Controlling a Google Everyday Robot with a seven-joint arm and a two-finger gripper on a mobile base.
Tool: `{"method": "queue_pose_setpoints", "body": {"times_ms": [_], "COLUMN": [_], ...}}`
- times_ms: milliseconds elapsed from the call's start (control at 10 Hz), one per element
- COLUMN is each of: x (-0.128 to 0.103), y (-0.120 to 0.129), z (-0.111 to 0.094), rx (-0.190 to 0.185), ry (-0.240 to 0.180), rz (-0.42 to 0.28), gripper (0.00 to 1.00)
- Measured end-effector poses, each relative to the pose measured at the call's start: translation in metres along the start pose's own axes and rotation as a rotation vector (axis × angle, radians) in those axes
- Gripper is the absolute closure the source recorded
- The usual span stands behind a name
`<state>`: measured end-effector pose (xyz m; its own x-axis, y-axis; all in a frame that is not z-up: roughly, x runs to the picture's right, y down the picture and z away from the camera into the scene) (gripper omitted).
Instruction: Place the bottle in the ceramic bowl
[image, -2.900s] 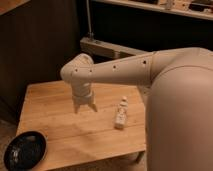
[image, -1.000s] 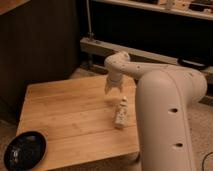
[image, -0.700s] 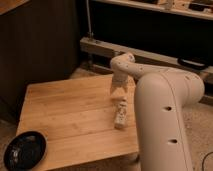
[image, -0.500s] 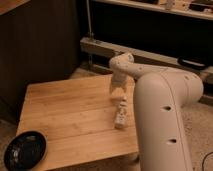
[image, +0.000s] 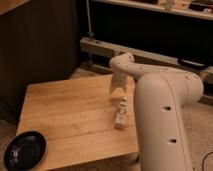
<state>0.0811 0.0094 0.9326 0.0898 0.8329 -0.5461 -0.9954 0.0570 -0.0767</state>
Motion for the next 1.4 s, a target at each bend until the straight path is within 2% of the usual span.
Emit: {"method": "queue_pose_setpoints", "body": {"times_ms": [100, 200, 300, 400, 500, 700, 800, 1000, 1100, 1400], "x": [-0.001, -0.001, 0.0, 0.002, 0.004, 0.014, 0.022, 0.037, 0.054, 0.085], "y": [0.001, 0.0, -0.002, -0.003, -0.005, -0.02, -0.034, -0.057, -0.076, -0.087], "z": [-0.001, -0.006, -0.013, -0.027, -0.039, -0.046, -0.045, -0.042, -0.039, -0.041], "rx": [0.004, 0.032, 0.068, 0.121, 0.152, 0.176, 0.169, 0.13, 0.086, -0.016], "ry": [-0.003, -0.021, -0.039, -0.069, -0.088, -0.094, -0.089, -0.074, -0.059, -0.028], "rz": [-0.001, 0.011, 0.029, 0.057, 0.081, 0.129, 0.156, 0.201, 0.228, 0.246], "gripper": [0.35, 0.35, 0.35, 0.35, 0.35, 0.35, 0.35, 0.35, 0.35, 0.35]}}
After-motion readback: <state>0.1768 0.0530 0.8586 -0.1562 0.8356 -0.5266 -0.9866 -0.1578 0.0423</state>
